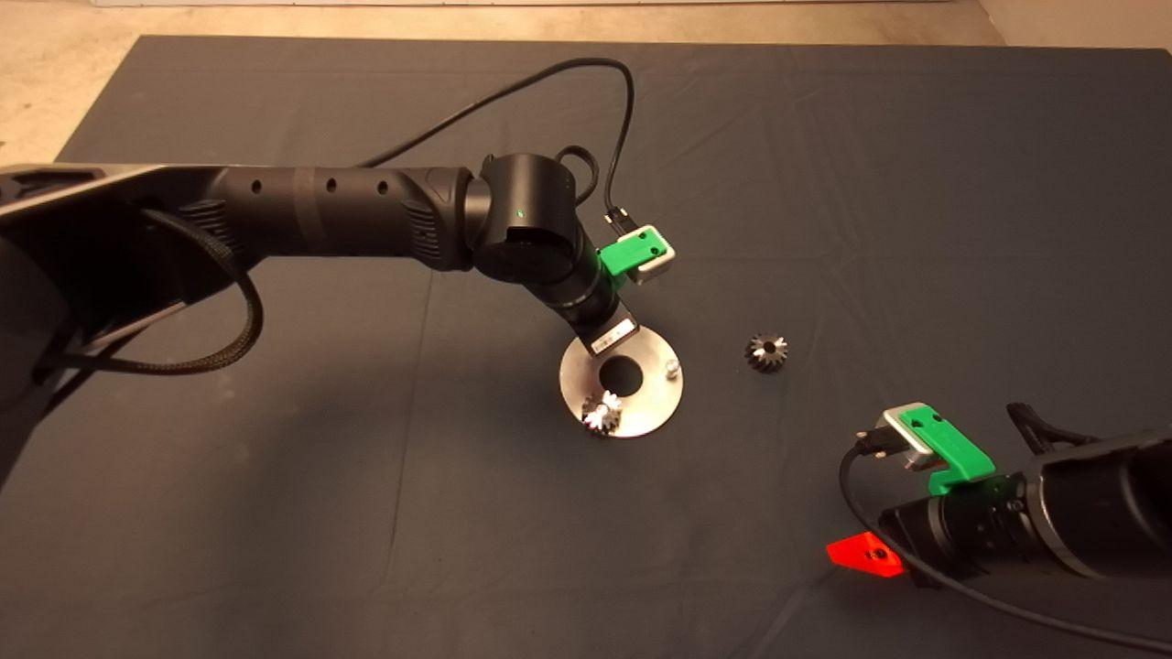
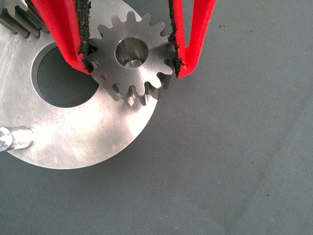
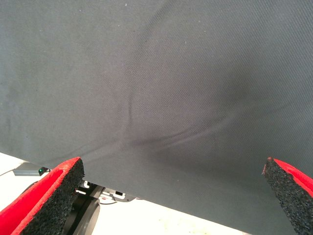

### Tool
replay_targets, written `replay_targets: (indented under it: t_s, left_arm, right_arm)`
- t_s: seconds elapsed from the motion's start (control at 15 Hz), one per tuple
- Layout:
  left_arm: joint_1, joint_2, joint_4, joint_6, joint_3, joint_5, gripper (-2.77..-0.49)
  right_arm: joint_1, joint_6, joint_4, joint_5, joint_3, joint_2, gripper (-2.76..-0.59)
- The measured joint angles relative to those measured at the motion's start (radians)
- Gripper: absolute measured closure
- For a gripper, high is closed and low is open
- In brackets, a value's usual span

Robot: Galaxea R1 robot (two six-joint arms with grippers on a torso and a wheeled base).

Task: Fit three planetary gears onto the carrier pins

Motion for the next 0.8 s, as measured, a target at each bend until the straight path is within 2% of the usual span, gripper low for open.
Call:
replay_targets:
  t_s: [0.53,0.8]
  left_arm:
    - [0.000,0.000,-0.006,0.000,-0.001,-0.001,-0.64]
    - [0.000,-0.008,-0.012,0.000,-0.001,-0.019,-0.64]
  right_arm:
    - [0.000,0.000,0.003,0.000,0.000,0.000,-2.75]
    - [0.000,0.000,0.004,0.000,0.000,0.000,-2.75]
